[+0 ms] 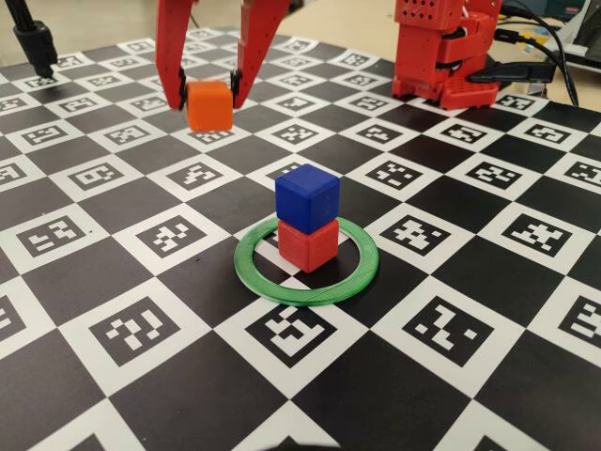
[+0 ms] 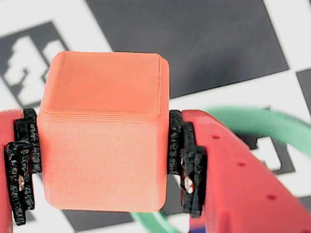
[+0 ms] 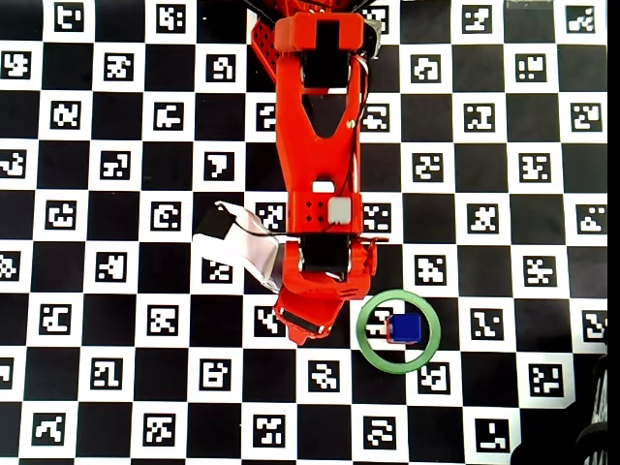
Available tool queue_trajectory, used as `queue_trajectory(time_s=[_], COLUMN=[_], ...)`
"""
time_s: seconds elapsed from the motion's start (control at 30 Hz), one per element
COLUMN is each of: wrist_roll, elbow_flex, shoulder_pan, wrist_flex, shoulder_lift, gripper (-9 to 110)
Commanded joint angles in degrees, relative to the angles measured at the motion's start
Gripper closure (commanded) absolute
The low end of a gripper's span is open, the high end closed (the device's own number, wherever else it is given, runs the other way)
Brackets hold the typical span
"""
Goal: Grab the red cube then put it in the green circle then put the blue cube on top and finally the orange cube on top
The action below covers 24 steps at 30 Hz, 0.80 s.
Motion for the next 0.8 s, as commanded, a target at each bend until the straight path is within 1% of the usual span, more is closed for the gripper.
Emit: queue_trajectory(time_s=[0.0,0.33,0.77], wrist_roll=[-2.5,-8.5,-9.5], elbow_flex=[-8.2,-16.1,-18.2], shoulder_pan=[-1.0,-6.6,-17.5], wrist_flex=[3.3,10.5,12.8], shoulder_lift=[8.1,11.7,9.2], gripper=[92,93,93])
